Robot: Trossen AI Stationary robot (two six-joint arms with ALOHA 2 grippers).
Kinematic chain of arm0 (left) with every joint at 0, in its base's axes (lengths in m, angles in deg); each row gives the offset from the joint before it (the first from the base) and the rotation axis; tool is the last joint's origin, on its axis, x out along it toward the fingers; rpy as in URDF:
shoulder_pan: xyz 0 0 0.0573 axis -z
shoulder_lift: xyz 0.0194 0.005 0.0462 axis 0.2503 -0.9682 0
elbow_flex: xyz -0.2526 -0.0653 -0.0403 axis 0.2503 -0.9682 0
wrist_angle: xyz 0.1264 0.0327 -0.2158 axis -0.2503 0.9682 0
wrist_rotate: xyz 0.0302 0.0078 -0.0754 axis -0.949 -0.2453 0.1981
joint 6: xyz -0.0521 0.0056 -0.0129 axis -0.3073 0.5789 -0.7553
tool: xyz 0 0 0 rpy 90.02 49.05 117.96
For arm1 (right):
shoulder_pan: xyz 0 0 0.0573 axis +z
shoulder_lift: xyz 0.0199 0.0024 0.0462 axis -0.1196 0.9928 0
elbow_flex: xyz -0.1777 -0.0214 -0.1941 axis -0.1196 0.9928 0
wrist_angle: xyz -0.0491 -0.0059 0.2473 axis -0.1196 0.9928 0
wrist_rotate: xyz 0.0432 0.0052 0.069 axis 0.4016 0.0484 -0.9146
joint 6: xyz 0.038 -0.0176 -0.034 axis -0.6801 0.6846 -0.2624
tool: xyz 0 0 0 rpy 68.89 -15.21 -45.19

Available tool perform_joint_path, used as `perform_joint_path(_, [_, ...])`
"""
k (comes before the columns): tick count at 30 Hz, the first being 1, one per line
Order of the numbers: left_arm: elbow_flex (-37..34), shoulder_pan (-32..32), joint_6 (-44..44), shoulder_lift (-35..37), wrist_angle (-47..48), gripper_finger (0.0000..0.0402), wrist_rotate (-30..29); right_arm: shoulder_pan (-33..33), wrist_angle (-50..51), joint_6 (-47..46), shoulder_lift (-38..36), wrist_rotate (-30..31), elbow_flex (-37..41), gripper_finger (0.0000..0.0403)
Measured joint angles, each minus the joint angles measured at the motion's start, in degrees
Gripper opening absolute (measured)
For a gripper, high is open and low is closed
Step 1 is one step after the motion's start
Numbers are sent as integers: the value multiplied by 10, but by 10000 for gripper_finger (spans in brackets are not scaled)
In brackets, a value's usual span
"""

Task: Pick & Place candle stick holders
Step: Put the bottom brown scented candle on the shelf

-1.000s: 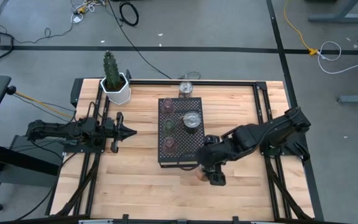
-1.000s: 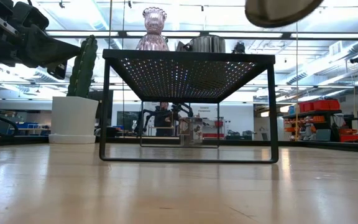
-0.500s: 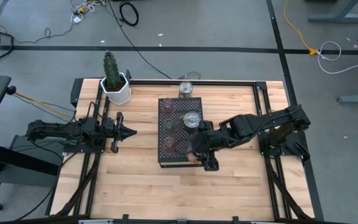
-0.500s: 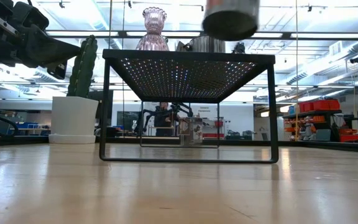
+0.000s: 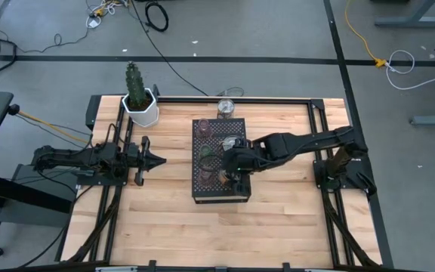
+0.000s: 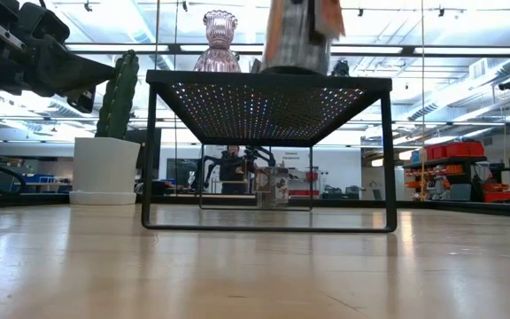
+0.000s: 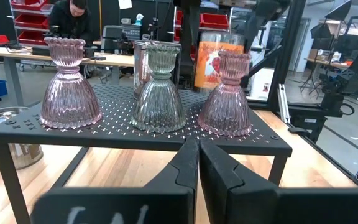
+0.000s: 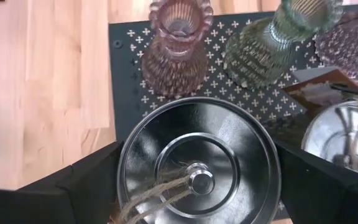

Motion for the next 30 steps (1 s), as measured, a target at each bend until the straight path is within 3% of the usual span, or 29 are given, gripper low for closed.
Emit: perform_joint_path(30, [0, 0, 0, 0, 0, 18, 0, -6, 2, 20, 8, -6, 23, 368])
